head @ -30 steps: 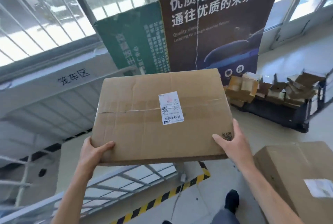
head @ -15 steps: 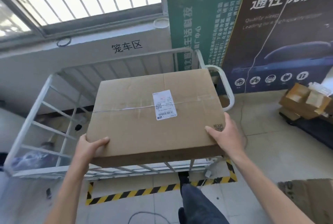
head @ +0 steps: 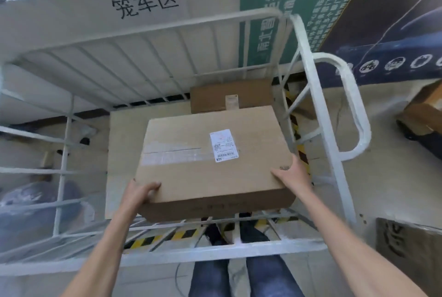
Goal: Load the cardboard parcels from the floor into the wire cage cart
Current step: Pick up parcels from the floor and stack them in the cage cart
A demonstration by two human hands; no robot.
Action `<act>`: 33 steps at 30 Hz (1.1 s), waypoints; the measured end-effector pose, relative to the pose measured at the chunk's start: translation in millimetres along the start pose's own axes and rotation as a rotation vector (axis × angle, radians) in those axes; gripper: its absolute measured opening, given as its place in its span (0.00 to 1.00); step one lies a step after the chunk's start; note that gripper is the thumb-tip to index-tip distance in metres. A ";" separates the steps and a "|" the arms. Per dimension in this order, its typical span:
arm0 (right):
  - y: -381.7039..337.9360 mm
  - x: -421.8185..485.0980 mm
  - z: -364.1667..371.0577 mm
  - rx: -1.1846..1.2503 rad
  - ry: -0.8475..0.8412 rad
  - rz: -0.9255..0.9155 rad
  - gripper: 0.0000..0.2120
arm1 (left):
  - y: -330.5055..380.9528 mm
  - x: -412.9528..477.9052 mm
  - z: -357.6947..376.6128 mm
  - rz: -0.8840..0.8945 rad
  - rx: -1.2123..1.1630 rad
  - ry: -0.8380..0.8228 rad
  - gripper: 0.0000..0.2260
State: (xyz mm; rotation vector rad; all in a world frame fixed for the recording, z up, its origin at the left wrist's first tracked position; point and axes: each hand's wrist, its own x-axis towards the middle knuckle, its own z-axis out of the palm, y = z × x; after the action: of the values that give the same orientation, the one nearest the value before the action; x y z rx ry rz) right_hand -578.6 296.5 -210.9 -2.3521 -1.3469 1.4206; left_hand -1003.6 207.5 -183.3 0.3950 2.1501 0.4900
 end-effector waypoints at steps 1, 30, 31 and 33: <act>9.9 13.0 8.7 -0.009 -0.014 0.040 0.41 | -9.3 13.9 13.5 -0.041 0.016 -0.032 0.14; 198.8 227.9 220.5 -0.783 -0.565 0.111 0.50 | -180.3 209.4 315.0 0.402 1.424 -0.653 0.49; 200.7 232.0 225.0 -0.780 -0.588 0.109 0.50 | -183.6 215.6 319.6 0.359 1.418 -0.660 0.48; 200.8 241.0 230.2 -0.809 -0.608 0.104 0.53 | -188.5 227.4 328.0 0.323 1.404 -0.667 0.48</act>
State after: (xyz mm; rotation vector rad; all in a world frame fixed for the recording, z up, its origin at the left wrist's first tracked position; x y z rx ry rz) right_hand -578.6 266.4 -598.8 -2.5147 -2.3557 2.0183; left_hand -885.3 210.7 -608.5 1.4186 1.4350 -0.9733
